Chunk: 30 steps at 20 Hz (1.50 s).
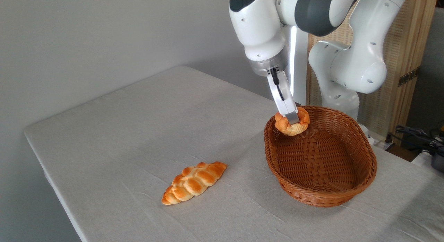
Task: Put bread into the basket
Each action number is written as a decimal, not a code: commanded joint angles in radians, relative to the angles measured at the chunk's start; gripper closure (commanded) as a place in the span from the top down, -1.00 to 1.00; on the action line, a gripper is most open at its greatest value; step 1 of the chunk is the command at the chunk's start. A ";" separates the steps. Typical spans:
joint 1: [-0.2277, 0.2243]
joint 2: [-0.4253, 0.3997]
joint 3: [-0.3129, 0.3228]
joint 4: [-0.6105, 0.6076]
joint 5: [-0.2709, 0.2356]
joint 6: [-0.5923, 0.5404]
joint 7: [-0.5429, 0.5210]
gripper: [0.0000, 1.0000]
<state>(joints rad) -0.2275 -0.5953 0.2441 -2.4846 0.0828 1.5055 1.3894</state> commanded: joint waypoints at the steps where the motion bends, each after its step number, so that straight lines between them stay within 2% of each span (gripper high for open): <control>1: -0.024 0.019 0.004 0.010 0.015 -0.021 -0.026 0.53; 4: -0.026 0.023 0.004 0.012 0.015 -0.021 -0.027 0.56; 5: -0.024 0.023 0.004 0.012 0.015 -0.021 -0.029 0.63; 7: -0.024 0.023 0.004 0.013 0.015 -0.021 -0.029 0.99; 12: -0.024 0.023 0.003 0.061 0.002 -0.015 -0.029 1.00; 17: -0.035 0.048 0.003 0.219 -0.040 -0.004 -0.027 1.00; 20: -0.050 0.100 0.006 0.337 -0.043 0.001 -0.027 1.00; 23: -0.058 0.190 0.006 0.459 -0.043 0.002 -0.036 1.00; 27: -0.105 0.317 0.006 0.622 -0.041 0.002 -0.168 1.00; 30: -0.116 0.388 0.006 0.705 -0.043 0.012 -0.196 1.00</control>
<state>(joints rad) -0.3293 -0.3021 0.2406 -1.8940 0.0554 1.5174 1.2312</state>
